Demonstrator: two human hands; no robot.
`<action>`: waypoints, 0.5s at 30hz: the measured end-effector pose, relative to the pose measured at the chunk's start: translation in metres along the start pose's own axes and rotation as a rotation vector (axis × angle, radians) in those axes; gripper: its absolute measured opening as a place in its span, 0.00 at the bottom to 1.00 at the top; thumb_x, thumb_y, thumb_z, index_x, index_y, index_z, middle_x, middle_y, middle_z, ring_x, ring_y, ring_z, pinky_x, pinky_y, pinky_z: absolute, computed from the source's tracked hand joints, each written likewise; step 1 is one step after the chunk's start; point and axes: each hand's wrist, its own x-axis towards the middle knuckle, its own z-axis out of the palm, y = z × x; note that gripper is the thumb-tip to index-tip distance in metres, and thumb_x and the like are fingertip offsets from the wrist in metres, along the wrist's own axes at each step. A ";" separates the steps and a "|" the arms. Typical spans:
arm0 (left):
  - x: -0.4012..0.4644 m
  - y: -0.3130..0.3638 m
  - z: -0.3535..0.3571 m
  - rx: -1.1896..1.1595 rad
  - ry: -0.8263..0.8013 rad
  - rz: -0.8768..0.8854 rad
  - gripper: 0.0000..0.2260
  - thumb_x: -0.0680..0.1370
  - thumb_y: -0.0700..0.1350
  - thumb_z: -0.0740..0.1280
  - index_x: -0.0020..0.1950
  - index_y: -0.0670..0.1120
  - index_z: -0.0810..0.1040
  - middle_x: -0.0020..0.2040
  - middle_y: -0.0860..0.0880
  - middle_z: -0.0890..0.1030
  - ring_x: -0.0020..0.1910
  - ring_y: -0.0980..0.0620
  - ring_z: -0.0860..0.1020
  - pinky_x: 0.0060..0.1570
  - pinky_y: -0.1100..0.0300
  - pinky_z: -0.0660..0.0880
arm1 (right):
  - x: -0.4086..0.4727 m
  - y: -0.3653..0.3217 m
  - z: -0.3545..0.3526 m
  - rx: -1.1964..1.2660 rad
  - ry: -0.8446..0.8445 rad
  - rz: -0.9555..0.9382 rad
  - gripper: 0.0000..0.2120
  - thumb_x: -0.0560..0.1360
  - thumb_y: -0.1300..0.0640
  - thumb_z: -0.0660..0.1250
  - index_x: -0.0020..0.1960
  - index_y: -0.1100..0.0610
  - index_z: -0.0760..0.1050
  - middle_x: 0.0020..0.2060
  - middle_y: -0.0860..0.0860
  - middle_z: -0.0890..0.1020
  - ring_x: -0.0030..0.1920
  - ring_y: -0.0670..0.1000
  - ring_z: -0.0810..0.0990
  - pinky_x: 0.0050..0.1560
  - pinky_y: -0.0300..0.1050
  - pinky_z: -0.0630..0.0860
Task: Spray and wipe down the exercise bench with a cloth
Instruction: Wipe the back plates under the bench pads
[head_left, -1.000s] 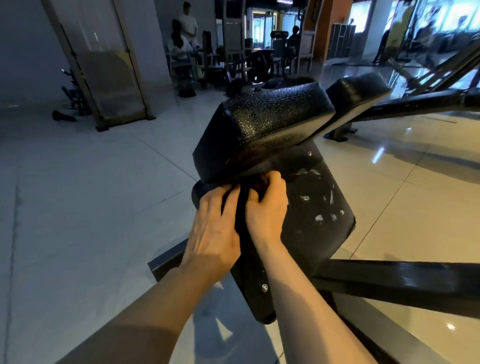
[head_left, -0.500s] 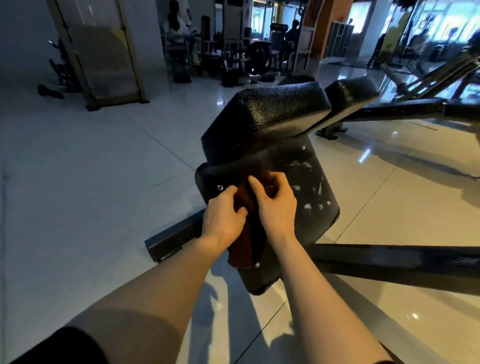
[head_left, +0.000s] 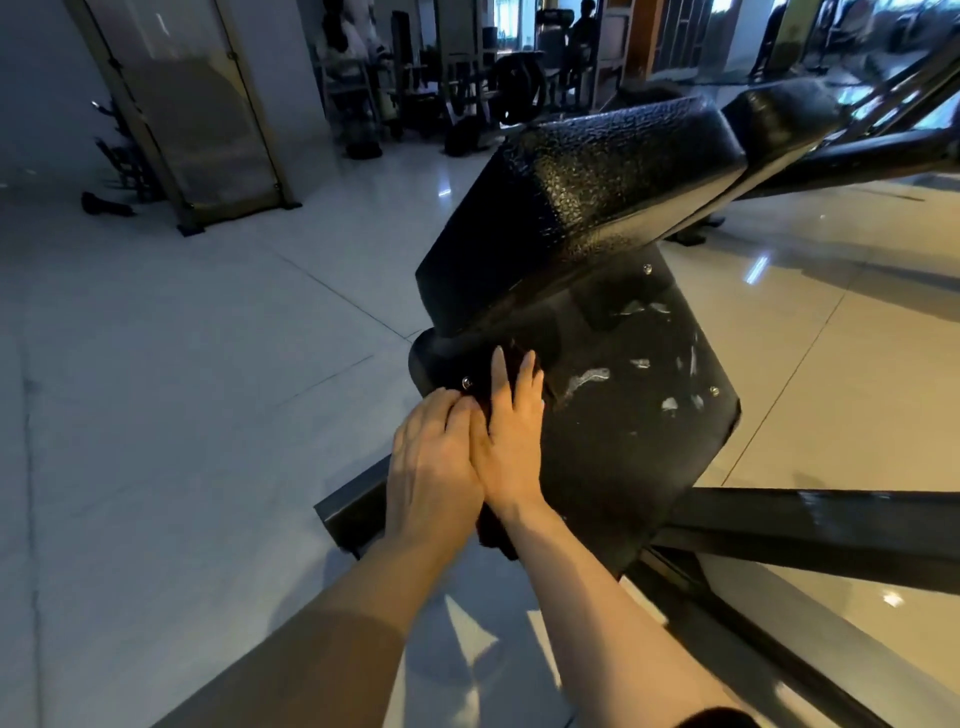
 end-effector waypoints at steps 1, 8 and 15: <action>0.002 -0.005 0.003 0.022 0.022 0.024 0.21 0.70 0.40 0.75 0.61 0.36 0.78 0.58 0.37 0.80 0.59 0.39 0.78 0.58 0.43 0.76 | 0.007 0.000 0.006 -0.078 0.031 -0.058 0.26 0.82 0.51 0.57 0.78 0.53 0.54 0.78 0.59 0.49 0.78 0.62 0.46 0.77 0.60 0.50; 0.010 -0.015 0.012 0.124 -0.153 0.123 0.29 0.68 0.40 0.78 0.67 0.39 0.75 0.64 0.39 0.78 0.66 0.40 0.74 0.64 0.43 0.72 | 0.010 0.014 0.006 -0.218 0.049 -0.064 0.24 0.84 0.50 0.51 0.79 0.49 0.53 0.79 0.53 0.50 0.79 0.56 0.43 0.78 0.55 0.45; 0.008 -0.013 0.015 0.163 -0.116 0.183 0.25 0.63 0.31 0.74 0.60 0.35 0.79 0.62 0.36 0.77 0.63 0.37 0.76 0.63 0.42 0.70 | -0.037 0.094 -0.026 -0.144 0.276 0.601 0.26 0.84 0.51 0.51 0.79 0.51 0.49 0.79 0.56 0.51 0.78 0.57 0.47 0.78 0.55 0.48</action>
